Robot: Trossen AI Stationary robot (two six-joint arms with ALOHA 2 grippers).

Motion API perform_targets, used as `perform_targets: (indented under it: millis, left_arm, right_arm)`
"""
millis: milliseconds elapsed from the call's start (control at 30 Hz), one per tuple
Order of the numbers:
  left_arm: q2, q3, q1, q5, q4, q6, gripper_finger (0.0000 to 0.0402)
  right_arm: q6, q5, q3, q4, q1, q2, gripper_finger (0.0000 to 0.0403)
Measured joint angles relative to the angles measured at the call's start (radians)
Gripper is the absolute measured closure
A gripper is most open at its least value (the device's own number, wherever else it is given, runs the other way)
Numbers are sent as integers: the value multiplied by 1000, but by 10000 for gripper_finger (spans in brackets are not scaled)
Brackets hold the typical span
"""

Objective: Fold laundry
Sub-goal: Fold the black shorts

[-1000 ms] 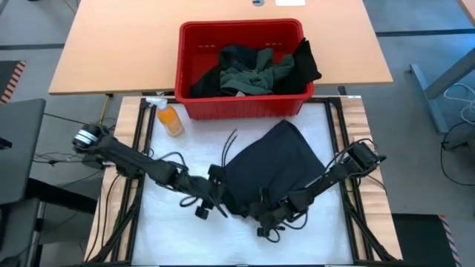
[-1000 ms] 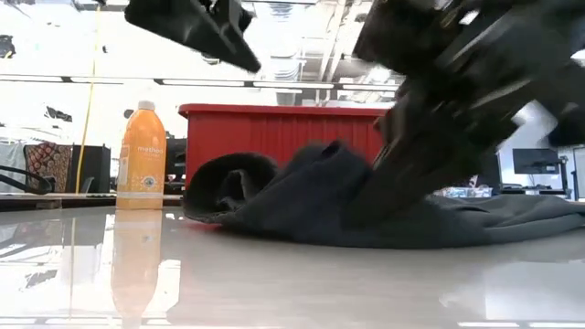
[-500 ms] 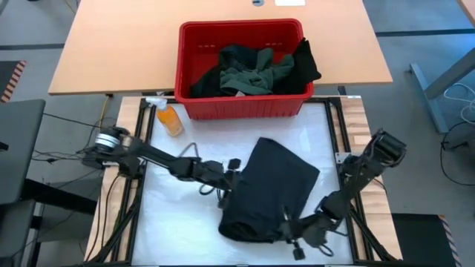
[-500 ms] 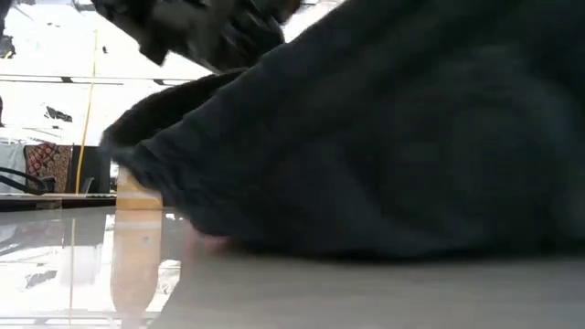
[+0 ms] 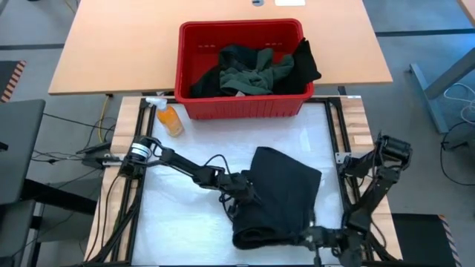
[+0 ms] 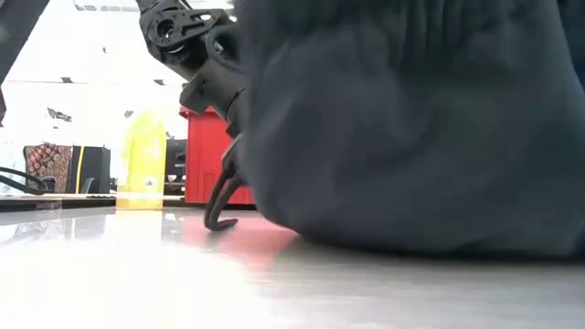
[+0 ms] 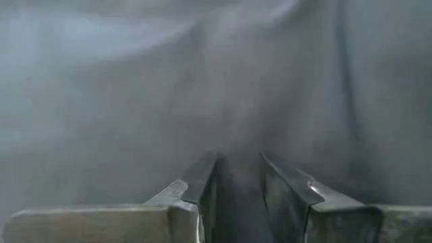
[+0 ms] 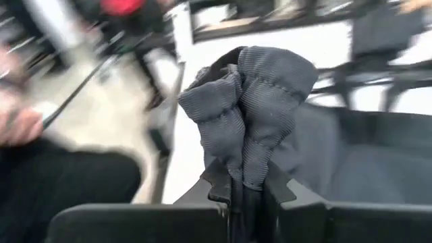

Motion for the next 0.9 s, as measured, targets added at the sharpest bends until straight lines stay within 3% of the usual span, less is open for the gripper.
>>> perform_targets:
  millis: [133,300,433,500,767,900]
  left_arm:
    - [-3,3,1,31,-69,-57,324]
    - [-4,3,0,189,-146,-170,336]
    - [-13,3,-3,381,-187,-233,342]
    - [-28,2,-9,407,-195,-244,345]
    - [-166,-1,-48,164,-326,-207,371]
    - [-295,-42,-79,-35,-350,-189,391]
  right_arm:
    - [299,172,0,-237,21,-17,356]
    - [638,188,0,-547,-9,-43,356]
    - [671,188,0,-644,-16,-90,356]
    - [618,178,0,-641,-14,-126,356]
    - [344,50,0,-566,-18,-256,356]
    - [248,4,0,-539,-34,-320,356]
